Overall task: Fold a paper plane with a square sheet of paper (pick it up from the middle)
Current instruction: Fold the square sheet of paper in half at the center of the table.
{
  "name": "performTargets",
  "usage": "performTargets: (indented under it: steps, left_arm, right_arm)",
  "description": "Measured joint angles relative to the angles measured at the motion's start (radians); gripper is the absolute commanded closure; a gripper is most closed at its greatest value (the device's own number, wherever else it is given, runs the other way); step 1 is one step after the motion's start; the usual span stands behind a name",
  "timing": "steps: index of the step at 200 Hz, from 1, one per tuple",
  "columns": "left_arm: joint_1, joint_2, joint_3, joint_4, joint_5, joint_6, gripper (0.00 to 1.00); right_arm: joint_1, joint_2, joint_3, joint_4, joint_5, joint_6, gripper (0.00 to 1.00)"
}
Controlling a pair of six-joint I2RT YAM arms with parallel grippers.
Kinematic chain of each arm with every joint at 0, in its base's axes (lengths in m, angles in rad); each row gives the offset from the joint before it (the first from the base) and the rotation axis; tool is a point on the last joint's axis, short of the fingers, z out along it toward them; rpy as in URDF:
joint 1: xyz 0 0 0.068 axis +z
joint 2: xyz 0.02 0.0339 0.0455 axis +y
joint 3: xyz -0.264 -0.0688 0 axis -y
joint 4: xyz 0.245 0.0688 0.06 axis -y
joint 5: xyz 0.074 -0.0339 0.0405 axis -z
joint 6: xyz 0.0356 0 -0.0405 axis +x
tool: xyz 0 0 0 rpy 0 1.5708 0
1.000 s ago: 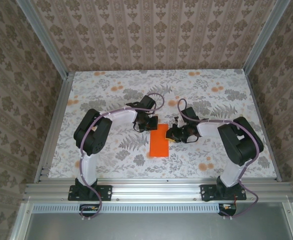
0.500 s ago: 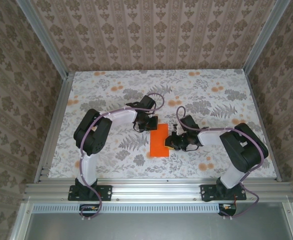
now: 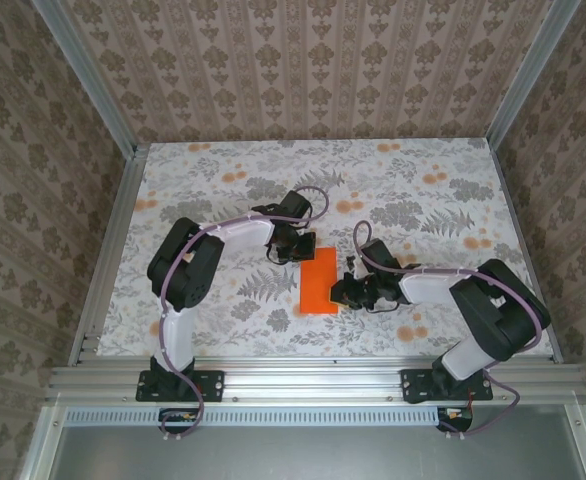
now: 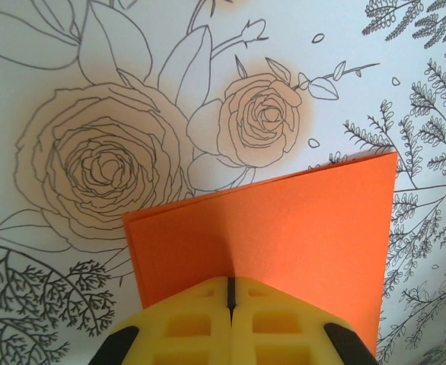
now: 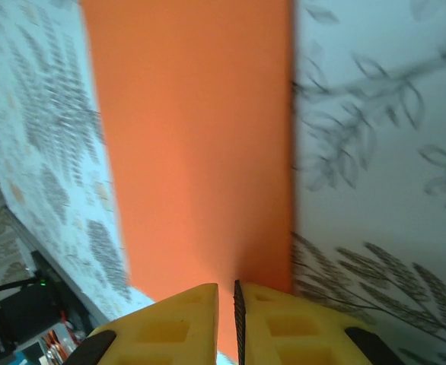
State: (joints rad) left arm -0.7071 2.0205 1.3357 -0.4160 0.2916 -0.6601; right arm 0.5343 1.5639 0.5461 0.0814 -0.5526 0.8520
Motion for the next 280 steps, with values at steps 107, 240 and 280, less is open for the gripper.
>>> performTargets:
  steps: [107, 240, 280]
  left_arm:
    - [0.000, 0.000, 0.000, -0.001, -0.001, 0.003, 1.00]
    - [-0.001, -0.006, 0.001, -0.011, -0.003, 0.003, 0.94]
    - [-0.013, -0.079, 0.000, -0.062, -0.027, 0.008, 0.72]
  right_arm:
    - [0.053, -0.100, -0.017, -0.062, 0.032, 0.001, 0.84]
    - [0.066, -0.097, -0.041, -0.093, 0.075, 0.003, 0.80]
    - [0.069, -0.151, -0.010, -0.174, 0.114, -0.019, 0.71]
